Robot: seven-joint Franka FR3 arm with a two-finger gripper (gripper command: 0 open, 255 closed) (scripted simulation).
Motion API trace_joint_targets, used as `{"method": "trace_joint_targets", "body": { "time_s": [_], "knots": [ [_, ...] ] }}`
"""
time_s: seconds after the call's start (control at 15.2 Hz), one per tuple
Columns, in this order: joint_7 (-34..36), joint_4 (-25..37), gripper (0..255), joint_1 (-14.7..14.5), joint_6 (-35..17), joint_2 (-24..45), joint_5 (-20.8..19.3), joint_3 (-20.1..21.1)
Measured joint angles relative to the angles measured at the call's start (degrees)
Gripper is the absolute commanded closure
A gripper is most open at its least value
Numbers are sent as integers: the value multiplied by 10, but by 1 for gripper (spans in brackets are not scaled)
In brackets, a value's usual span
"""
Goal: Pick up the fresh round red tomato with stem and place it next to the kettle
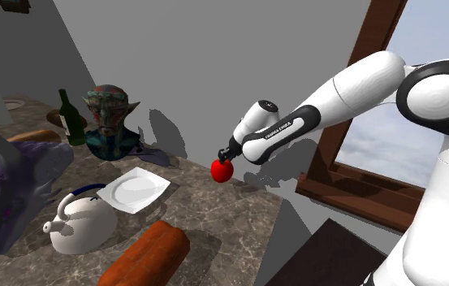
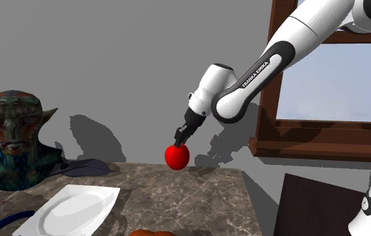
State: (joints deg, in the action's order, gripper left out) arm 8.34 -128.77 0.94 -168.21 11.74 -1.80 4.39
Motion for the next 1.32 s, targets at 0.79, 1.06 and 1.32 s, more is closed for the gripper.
{"method": "trace_joint_targets", "body": {
  "time_s": [0.79,1.06,1.32],
  "knots": [
    [-12,25,255,6,88,-63,16,7],
    [-14,34,255,6,116,-82,19,7],
    [-15,48,255,6,145,-98,21,8]
  ]
}}
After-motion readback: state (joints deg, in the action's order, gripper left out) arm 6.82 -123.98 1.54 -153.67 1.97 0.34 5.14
